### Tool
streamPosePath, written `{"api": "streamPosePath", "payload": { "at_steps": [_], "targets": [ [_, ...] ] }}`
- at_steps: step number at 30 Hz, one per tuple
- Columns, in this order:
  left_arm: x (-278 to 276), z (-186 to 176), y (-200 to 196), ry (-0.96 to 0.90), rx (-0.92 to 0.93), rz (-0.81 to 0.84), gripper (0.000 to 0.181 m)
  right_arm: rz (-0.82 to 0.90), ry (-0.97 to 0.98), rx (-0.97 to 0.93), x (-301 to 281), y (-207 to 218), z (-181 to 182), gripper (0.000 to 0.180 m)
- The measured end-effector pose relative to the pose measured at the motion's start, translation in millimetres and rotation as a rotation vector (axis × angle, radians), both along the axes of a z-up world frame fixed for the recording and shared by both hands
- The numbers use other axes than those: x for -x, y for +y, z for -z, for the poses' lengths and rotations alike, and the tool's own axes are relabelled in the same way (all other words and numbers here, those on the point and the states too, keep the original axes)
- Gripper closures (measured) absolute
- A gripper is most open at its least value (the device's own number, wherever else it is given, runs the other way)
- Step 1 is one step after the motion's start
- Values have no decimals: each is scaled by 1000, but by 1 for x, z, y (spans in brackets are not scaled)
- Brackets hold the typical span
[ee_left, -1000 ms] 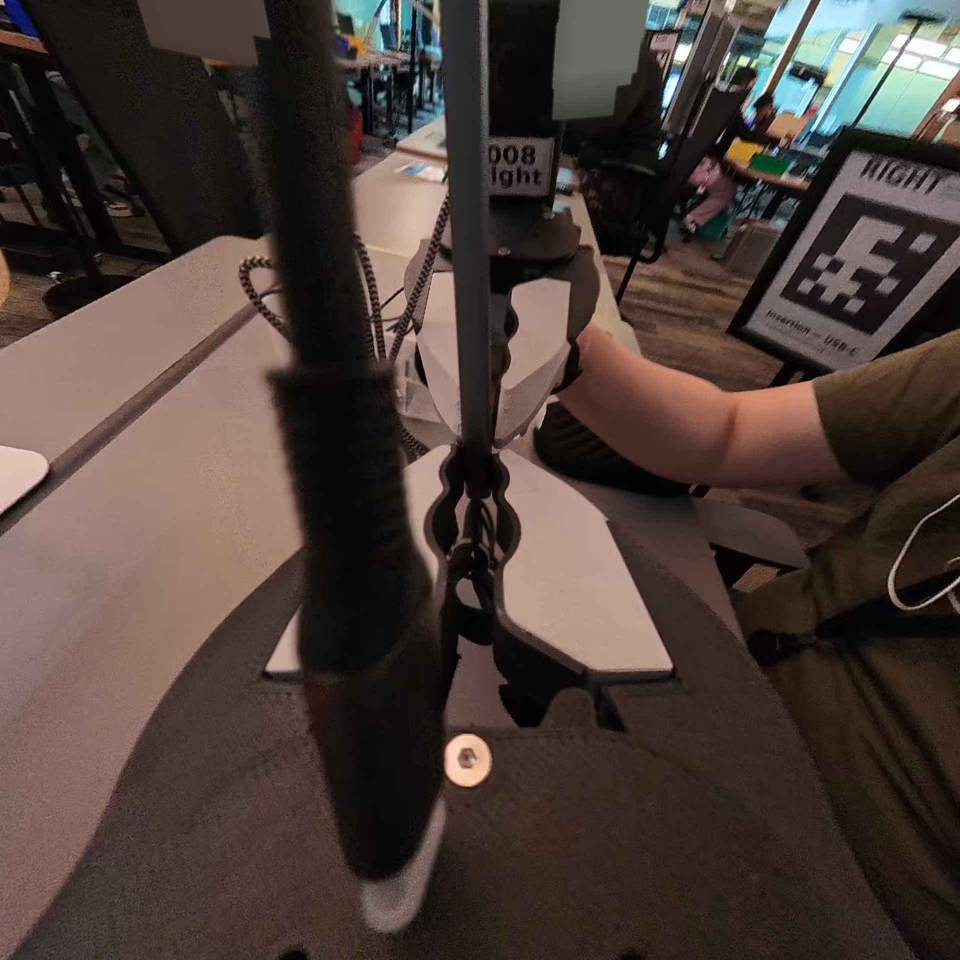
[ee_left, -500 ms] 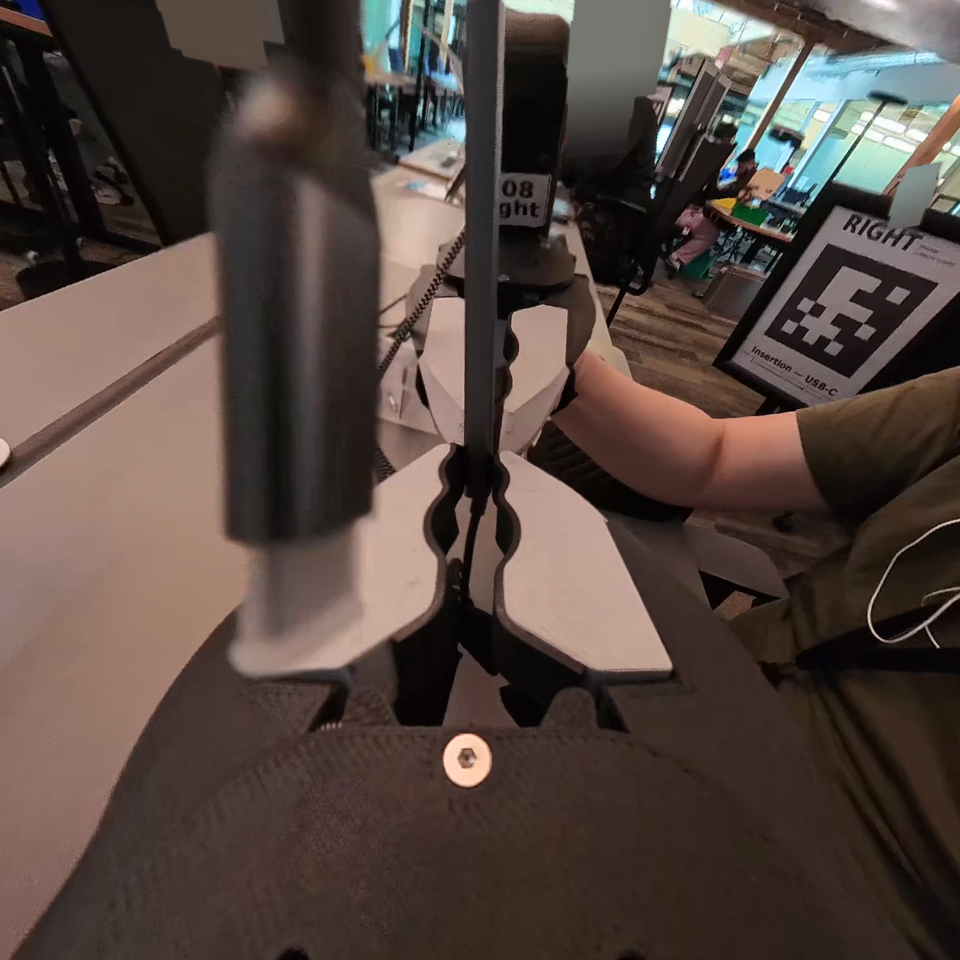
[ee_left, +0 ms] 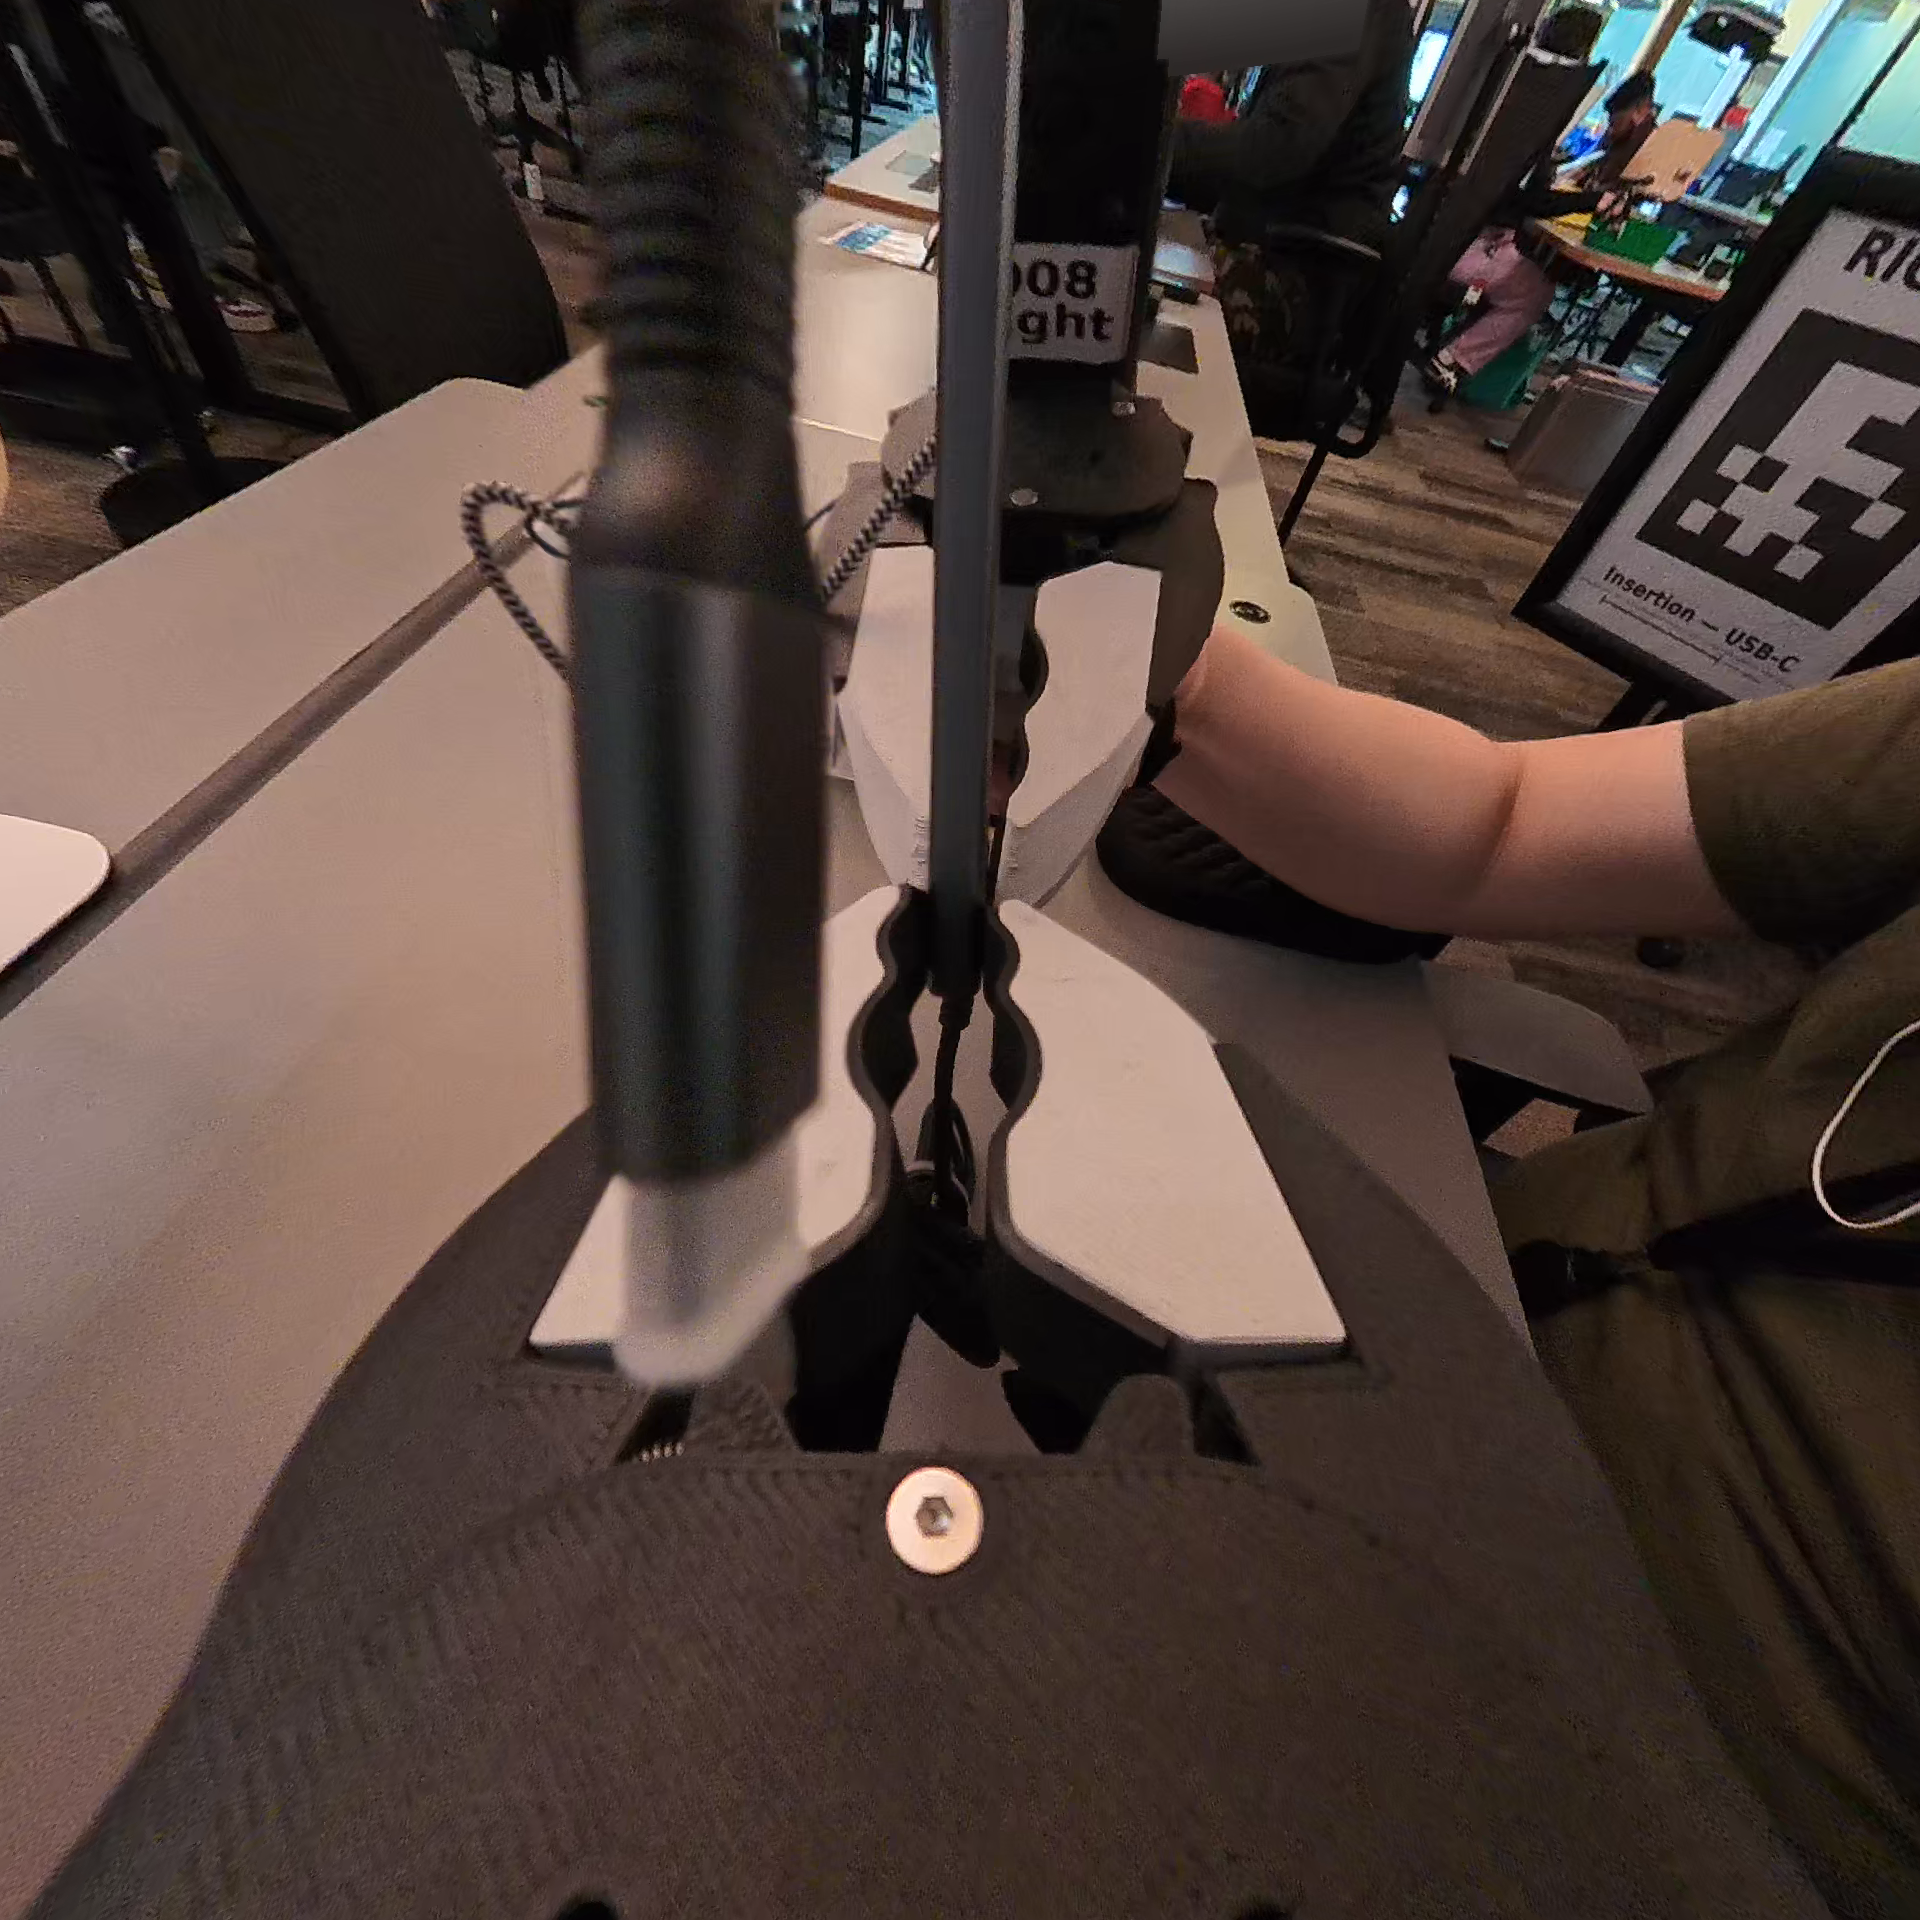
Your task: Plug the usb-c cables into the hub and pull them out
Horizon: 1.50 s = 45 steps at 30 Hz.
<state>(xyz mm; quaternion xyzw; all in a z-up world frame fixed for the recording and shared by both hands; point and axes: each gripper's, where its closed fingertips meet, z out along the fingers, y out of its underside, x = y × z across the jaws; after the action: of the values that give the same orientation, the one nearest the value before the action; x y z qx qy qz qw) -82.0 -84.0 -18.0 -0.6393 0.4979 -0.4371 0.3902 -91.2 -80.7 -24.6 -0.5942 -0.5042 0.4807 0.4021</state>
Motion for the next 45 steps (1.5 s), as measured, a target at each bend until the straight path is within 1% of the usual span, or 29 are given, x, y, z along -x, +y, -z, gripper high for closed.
{"api": "streamPosePath", "payload": {
  "at_steps": [2, 4, 10, 14, 16, 23, 27, 30, 33, 36, 39, 45],
  "targets": [
    [0, 4, -1, 25, -8, 11, 171, -1, -37, -12, 0, -1, 3, 173],
    [0, 1, -2, 8, -8, 22, 171, -2, -36, -27, 0, -2, 2, 173],
    [1, -22, -8, -133, 21, 58, 171, -27, 127, -17, 1, -8, -26, 173],
    [-1, -39, -9, -259, 59, 64, 171, -50, 314, 70, -1, -9, -48, 172],
    [-1, -44, -7, -296, 62, 47, 171, -56, 368, 107, -1, -7, -51, 172],
    [4, -50, 6, -379, 101, -23, 171, -16, 461, 178, -10, 6, -56, 170],
    [1, -49, 7, -401, 127, -19, 171, -7, 429, 177, -4, 6, -51, 171],
    [-1, -44, 7, -374, 117, -15, 171, 3, 413, 158, -3, 7, -47, 172],
    [0, -38, 7, -325, 101, -20, 171, 6, 334, 132, -2, 7, -37, 172],
    [2, -44, 7, -343, 89, -24, 169, 2, 261, 73, 0, 4, -30, 172],
    [4, -38, 6, -297, 76, -17, 172, 13, 204, 24, 1, 3, -25, 172],
    [4, -26, 5, -218, 80, -6, 172, 9, 155, 23, 1, 3, -19, 172]
  ]
}}
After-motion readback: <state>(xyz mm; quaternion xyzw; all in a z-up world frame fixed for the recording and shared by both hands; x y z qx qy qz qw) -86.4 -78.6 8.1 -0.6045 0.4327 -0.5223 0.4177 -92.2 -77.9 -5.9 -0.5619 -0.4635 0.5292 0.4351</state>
